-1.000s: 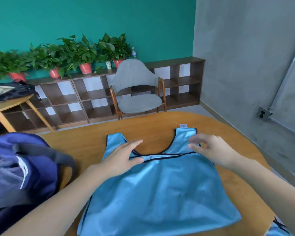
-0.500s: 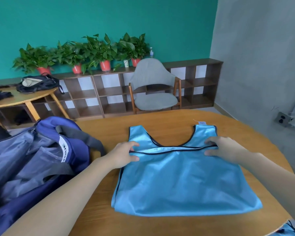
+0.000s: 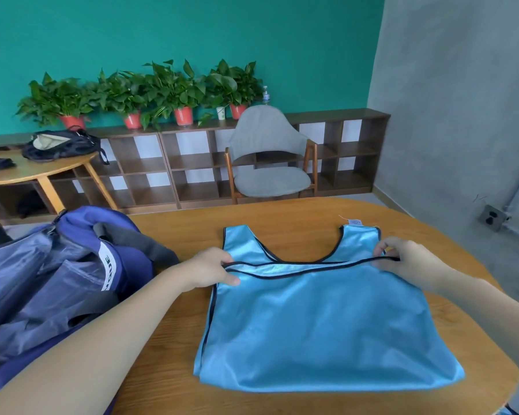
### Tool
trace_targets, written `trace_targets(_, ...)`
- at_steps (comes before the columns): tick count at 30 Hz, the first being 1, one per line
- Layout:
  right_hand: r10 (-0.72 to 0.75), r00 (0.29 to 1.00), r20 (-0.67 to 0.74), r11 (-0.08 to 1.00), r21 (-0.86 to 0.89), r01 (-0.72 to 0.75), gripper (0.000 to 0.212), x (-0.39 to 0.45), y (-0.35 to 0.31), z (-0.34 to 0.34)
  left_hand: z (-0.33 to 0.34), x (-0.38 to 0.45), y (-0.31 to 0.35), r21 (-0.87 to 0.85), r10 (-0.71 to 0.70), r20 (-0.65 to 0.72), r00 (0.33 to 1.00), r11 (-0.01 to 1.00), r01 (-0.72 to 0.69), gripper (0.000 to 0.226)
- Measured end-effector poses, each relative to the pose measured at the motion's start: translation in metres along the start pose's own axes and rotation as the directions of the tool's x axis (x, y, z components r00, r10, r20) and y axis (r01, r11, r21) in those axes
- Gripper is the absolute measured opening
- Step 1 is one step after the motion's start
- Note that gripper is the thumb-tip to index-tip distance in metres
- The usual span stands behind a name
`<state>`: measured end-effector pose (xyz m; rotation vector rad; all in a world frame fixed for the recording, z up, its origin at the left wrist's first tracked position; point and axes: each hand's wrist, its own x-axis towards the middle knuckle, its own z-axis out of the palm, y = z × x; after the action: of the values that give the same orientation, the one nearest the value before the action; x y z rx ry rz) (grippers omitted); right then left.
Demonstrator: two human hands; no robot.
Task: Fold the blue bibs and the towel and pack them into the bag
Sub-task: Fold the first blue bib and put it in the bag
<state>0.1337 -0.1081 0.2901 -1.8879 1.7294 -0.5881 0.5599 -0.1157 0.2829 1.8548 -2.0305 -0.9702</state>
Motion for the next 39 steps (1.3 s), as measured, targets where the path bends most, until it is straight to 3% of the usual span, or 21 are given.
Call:
trace_targets(4,0.101,0.989,0.112,0.963,0.238,-0.125,0.037,-0.002,0.003,-0.016,-0.001,-0.023,0.001,-0.282,0.045,-0.105,0.993,0.957,-0.073,0.016)
trace_targets(7,0.148,0.933,0.329,0.908,0.329,-0.26,0.034,-0.009,0.003,-0.027,0.003,-0.036,0.003,-0.344,0.078,-0.209,0.975,0.927,-0.148,0.013)
trace_targets(9,0.143,0.913,0.383,0.854,0.419,-0.31,0.033,-0.012,0.001,-0.029,0.005,-0.041,0.003,-0.383,0.088,-0.28,0.956,0.903,-0.196,0.013)
trace_targets(16,0.009,0.986,0.165,0.636,0.76,-0.133,0.024,0.006,-0.015,-0.056,-0.023,-0.029,0.024,-0.508,0.057,-0.482,0.874,0.795,-0.332,0.017)
trace_targets(19,0.045,0.994,0.1,0.666,0.739,-0.104,0.026,0.036,-0.018,-0.06,-0.044,0.003,0.028,-0.567,-0.023,-0.469,0.883,0.775,-0.281,0.021)
trace_targets(22,0.206,0.978,0.03,0.77,0.612,-0.181,0.028,0.073,-0.002,-0.034,-0.044,0.042,0.017,-0.5,-0.113,-0.448,0.887,0.854,-0.144,0.022)
trace_targets(26,0.305,0.952,-0.02,0.867,0.42,-0.269,0.016,0.089,0.025,0.007,-0.011,0.068,-0.005,-0.392,-0.159,-0.291,0.943,0.919,0.034,0.008)
trace_targets(30,0.244,0.967,-0.077,0.896,0.4,-0.194,0.014,0.087,0.03,0.005,-0.001,0.073,-0.019,-0.267,-0.111,-0.423,0.899,0.964,-0.006,0.005)
trace_targets(36,0.145,0.977,-0.155,0.837,0.546,-0.038,0.015,0.093,0.022,-0.022,-0.019,0.07,0.009,-0.333,-0.003,-0.572,0.82,0.915,-0.229,0.01)
trace_targets(39,0.238,0.948,-0.213,0.875,0.471,-0.114,0.026,0.112,0.021,-0.018,-0.025,0.087,0.015,-0.263,-0.075,-0.607,0.791,0.958,-0.111,0.019)
